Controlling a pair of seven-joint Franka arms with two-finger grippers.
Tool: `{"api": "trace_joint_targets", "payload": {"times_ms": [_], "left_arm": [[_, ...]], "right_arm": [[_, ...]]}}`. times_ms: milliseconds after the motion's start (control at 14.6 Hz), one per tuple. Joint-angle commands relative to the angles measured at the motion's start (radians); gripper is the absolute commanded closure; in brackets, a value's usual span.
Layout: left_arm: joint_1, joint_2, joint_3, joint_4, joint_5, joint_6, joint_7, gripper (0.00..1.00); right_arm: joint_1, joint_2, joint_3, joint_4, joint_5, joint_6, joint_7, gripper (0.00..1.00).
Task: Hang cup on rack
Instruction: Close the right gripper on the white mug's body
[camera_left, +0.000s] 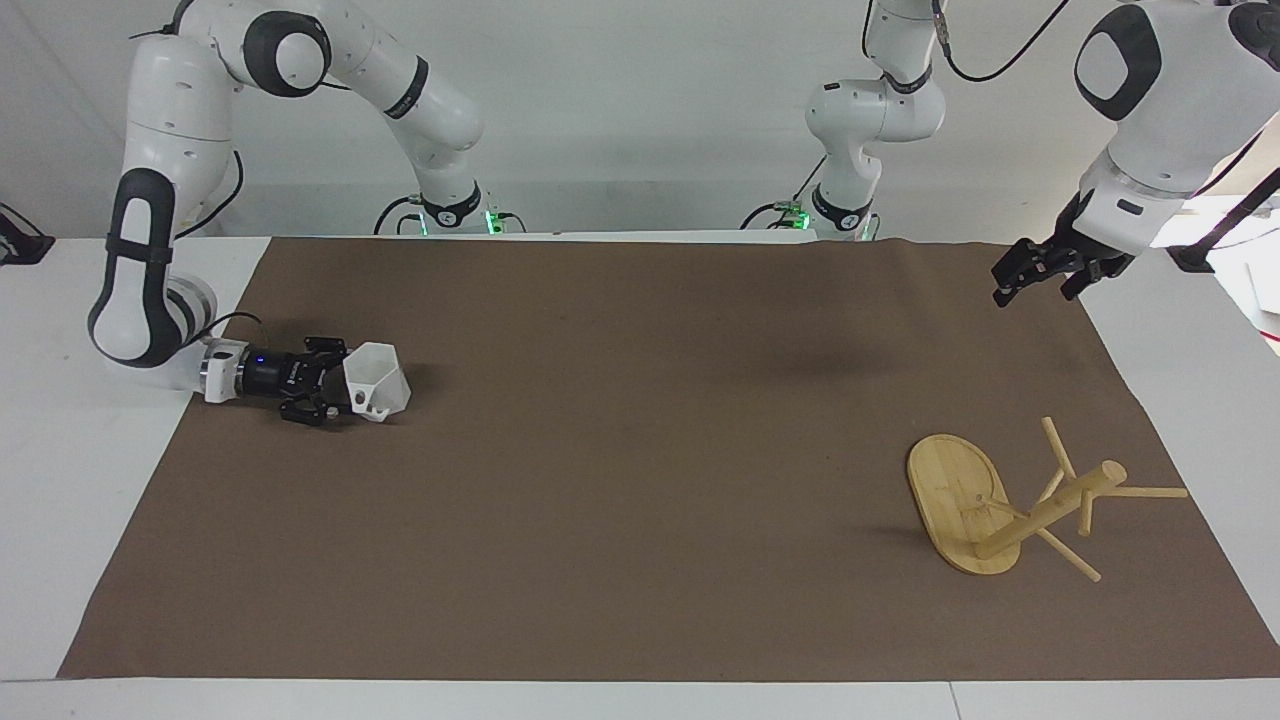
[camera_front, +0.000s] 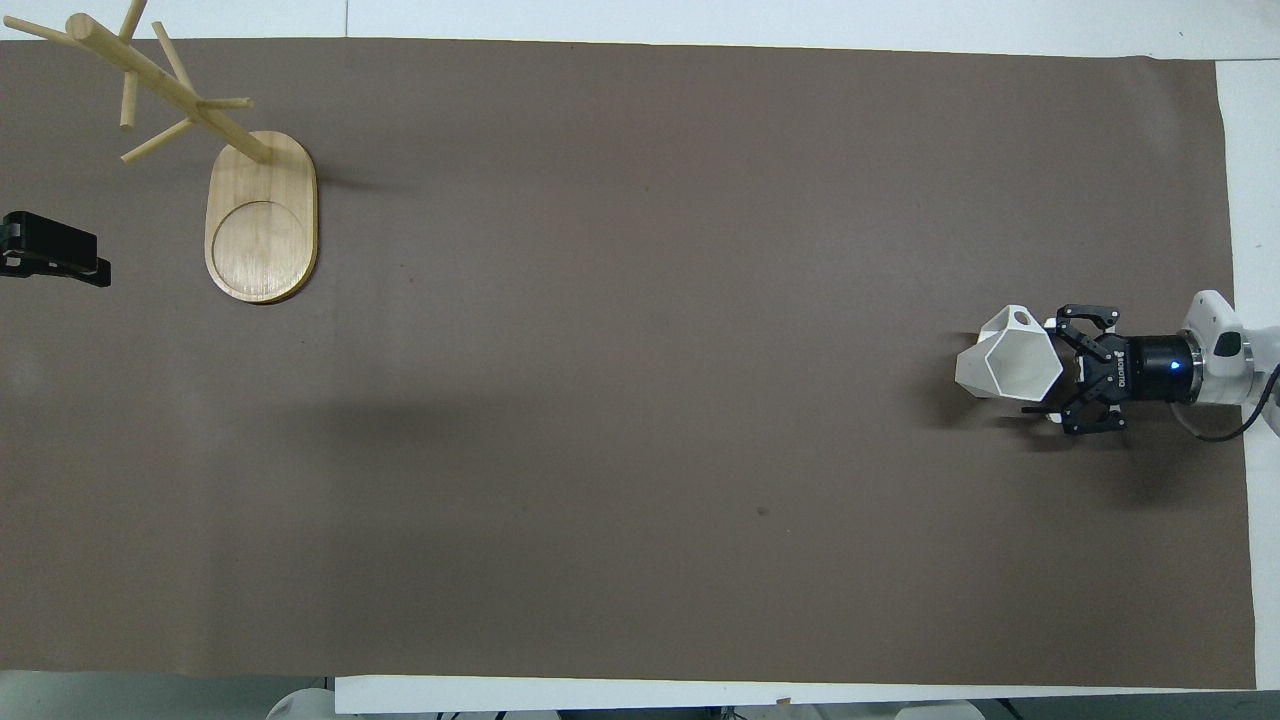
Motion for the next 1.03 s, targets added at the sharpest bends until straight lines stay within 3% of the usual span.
{"api": "trace_joint_targets", "payload": {"times_ms": [0, 754, 823, 891, 960], "left_arm": [[0.01, -0.017, -0.008, -0.015, 0.019, 0.0, 0.009, 0.0], [0.01, -0.018, -0.008, -0.015, 0.019, -0.01, 0.009, 0.0], [0.009, -0.018, -0.008, -0.015, 0.019, -0.01, 0.009, 0.0], [0.001, -0.018, -0.008, -0.015, 0.019, -0.01, 0.009, 0.0], [0.0, -0.018, -0.008, -0.015, 0.019, -0.01, 0.009, 0.0]], "right_arm": [[0.018, -0.016, 0.007, -0.023, 0.023, -0.006, -0.023, 0.0], [0.069, -0.018, 0.007, -0.037, 0.026, 0.001, -0.023, 0.01], [0.078, -0.018, 0.007, -0.034, 0.026, 0.001, -0.022, 0.06], [0.092, -0.018, 0.007, -0.033, 0.026, 0.0, -0.022, 0.17], [0.104, -0.018, 0.007, -0.027, 0.026, 0.001, -0.022, 0.35]]}}
